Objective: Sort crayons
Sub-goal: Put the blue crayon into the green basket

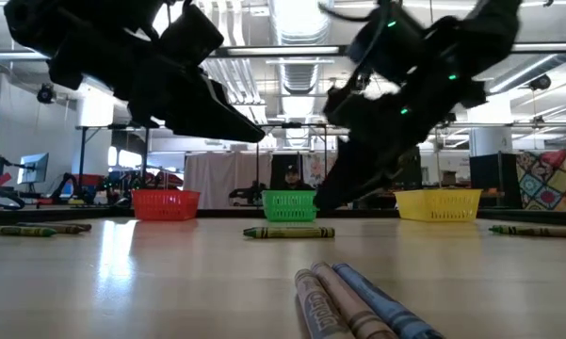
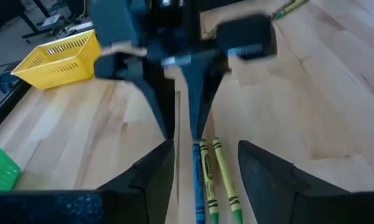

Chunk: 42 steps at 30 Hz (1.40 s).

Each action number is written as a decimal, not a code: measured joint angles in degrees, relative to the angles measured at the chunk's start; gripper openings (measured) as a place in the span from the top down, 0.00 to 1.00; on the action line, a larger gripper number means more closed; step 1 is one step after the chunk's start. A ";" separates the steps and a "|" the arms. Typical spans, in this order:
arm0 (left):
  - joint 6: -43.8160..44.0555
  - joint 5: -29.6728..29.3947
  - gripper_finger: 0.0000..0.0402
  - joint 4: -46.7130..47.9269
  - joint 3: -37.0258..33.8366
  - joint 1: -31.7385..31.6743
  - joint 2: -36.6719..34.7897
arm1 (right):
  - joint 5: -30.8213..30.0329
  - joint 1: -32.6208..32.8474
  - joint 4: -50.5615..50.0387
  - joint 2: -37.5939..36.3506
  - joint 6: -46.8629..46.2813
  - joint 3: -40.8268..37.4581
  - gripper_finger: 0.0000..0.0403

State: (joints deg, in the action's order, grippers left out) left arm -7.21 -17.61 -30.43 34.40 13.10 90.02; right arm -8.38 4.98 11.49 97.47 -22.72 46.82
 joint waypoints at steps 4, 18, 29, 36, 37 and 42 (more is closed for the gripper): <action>-0.21 0.00 0.60 0.10 -0.64 -0.63 0.00 | 1.51 -1.28 -3.32 3.32 0.48 4.91 0.64; 0.18 0.02 0.60 0.21 -1.43 -1.33 0.00 | 2.80 -2.39 -12.46 10.61 3.41 14.24 0.65; 0.36 0.00 0.60 0.49 -1.54 -1.91 0.00 | 4.30 -2.36 -13.37 6.27 4.54 14.91 0.73; 1.67 0.00 0.60 0.71 -1.54 -2.29 0.00 | 6.16 -1.96 -14.67 6.19 3.33 13.98 0.73; 1.82 0.00 0.60 0.85 -1.54 -2.35 0.00 | 6.32 -1.91 -14.54 6.20 3.26 13.72 0.73; 2.22 0.00 0.60 1.15 -1.54 -2.36 0.00 | 6.01 -2.00 -14.58 6.32 3.17 12.16 0.72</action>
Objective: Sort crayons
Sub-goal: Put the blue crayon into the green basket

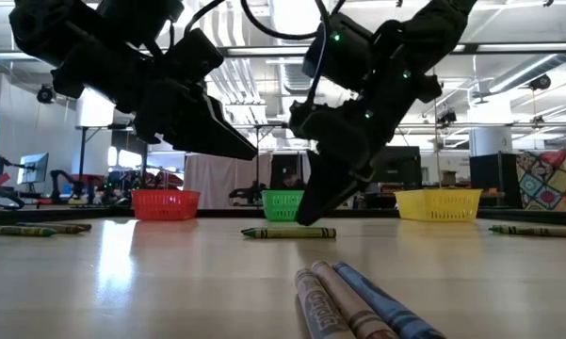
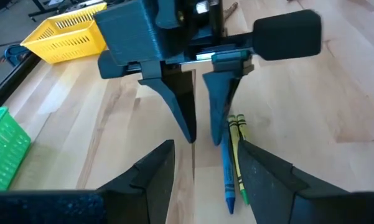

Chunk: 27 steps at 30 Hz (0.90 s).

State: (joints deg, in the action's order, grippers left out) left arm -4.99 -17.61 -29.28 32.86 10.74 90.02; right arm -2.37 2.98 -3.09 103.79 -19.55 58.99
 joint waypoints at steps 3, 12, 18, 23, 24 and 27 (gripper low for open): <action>0.02 0.01 0.60 0.10 0.00 -0.01 0.00 | 1.33 0.03 0.48 0.00 -0.04 -0.51 0.73; 0.89 0.06 0.60 0.24 0.00 -0.09 0.00 | 3.96 0.15 0.98 0.81 -0.21 -0.95 0.73; 1.02 0.13 0.60 0.31 0.00 -0.09 0.00 | 4.33 0.13 0.57 1.03 0.41 -0.91 0.74; 1.06 0.14 0.60 0.30 0.00 -0.09 0.00 | 4.32 0.00 -0.50 2.52 2.28 -0.93 0.76; 1.21 0.15 0.60 0.28 0.00 -0.09 0.00 | 4.33 -0.10 -0.87 2.83 2.53 -0.88 0.77; 2.36 -0.10 0.60 0.43 0.00 -0.09 0.00 | 4.33 -0.20 -1.36 3.40 2.28 -0.86 0.84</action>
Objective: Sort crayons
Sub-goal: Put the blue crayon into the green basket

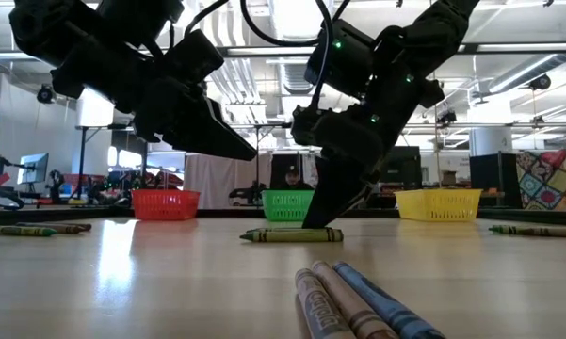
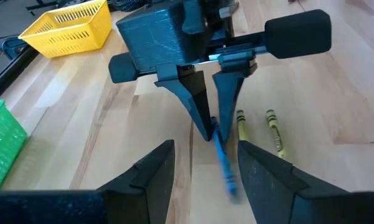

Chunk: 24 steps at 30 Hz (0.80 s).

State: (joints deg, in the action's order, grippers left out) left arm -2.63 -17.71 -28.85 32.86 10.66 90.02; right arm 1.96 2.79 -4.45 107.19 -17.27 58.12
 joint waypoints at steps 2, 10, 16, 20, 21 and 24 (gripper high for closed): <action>0.61 -1.66 0.60 0.18 0.00 0.00 0.00 | 0.00 -0.04 0.03 -0.10 -0.58 -0.06 0.91; 4.54 -5.30 0.60 2.75 -0.02 -0.07 0.00 | 1.26 -2.47 -2.12 -1.99 1.03 2.53 0.96; 12.19 -13.87 0.60 4.85 -0.02 -0.11 -0.14 | -3.62 -8.60 -1.08 -2.52 3.99 6.99 0.97; 15.66 -15.91 0.60 9.45 -0.53 -0.09 -1.05 | -7.73 -12.49 -1.17 -0.81 5.22 8.40 0.97; 16.58 -15.87 0.60 10.29 -0.85 -0.08 -1.32 | -7.86 -13.70 -1.23 -0.71 5.27 8.69 0.97; 19.47 -16.03 0.60 11.34 -1.97 -0.09 -2.08 | -8.18 -17.11 0.69 -0.90 4.97 9.96 0.97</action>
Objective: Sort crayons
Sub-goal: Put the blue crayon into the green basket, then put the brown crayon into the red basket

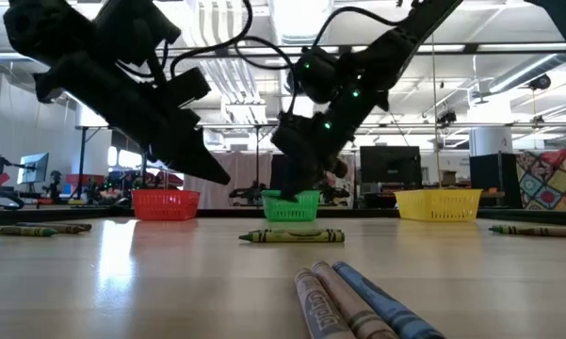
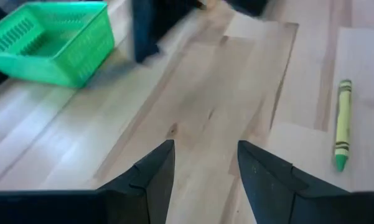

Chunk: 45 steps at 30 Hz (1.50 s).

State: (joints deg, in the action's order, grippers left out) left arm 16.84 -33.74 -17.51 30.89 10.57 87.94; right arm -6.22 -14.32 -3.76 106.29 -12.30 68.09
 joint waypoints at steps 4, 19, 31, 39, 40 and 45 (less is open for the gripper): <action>4.74 -2.30 0.60 0.04 -1.44 -0.02 -1.85 | -0.09 -3.48 0.26 0.01 -0.09 1.04 0.97; 7.75 -3.29 0.60 0.55 -9.75 -0.07 -16.04 | -13.24 -7.85 2.44 -0.01 -1.66 3.85 0.95; 10.79 -6.07 0.60 0.93 -12.12 -0.28 -17.41 | -11.77 -8.15 -1.61 -0.04 -1.54 4.17 0.60; 11.13 1.94 0.62 9.19 -12.05 -0.62 -17.20 | -2.58 -1.04 -6.41 -3.73 -0.36 3.75 0.58; 11.16 4.12 0.63 11.04 -11.72 -0.66 -17.53 | -2.83 0.63 -7.72 -4.25 0.00 3.22 0.59; 13.16 5.72 0.67 29.94 -6.84 -0.85 -20.52 | -2.75 7.67 -12.29 -6.59 -0.84 1.69 0.60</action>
State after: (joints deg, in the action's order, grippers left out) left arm 29.99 -28.02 12.43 24.06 9.72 67.42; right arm -8.97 -6.66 -16.05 99.70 -13.14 69.78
